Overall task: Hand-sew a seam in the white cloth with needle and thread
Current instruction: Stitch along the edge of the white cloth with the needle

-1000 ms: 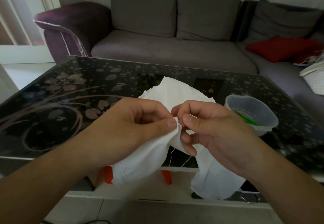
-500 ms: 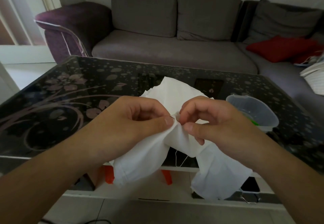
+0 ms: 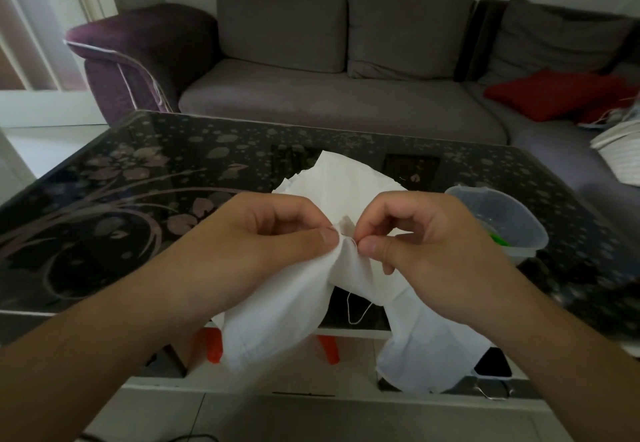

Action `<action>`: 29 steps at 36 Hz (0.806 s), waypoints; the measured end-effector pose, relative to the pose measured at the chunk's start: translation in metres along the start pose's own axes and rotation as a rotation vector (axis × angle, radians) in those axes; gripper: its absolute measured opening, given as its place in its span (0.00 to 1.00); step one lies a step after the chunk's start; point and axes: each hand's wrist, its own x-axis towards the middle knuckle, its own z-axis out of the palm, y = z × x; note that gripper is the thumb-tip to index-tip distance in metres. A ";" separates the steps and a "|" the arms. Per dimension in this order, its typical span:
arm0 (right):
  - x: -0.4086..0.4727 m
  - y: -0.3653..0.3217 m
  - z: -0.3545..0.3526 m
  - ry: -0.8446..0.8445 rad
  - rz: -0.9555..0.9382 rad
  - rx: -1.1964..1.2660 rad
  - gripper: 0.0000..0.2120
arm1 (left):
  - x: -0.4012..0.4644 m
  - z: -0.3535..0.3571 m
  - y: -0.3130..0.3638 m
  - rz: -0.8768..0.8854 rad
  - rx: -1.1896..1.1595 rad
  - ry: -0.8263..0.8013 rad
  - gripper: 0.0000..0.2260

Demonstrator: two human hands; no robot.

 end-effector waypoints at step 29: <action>0.000 -0.016 0.015 -0.011 -0.001 0.252 0.07 | 0.003 0.012 -0.010 -0.151 -0.059 0.005 0.10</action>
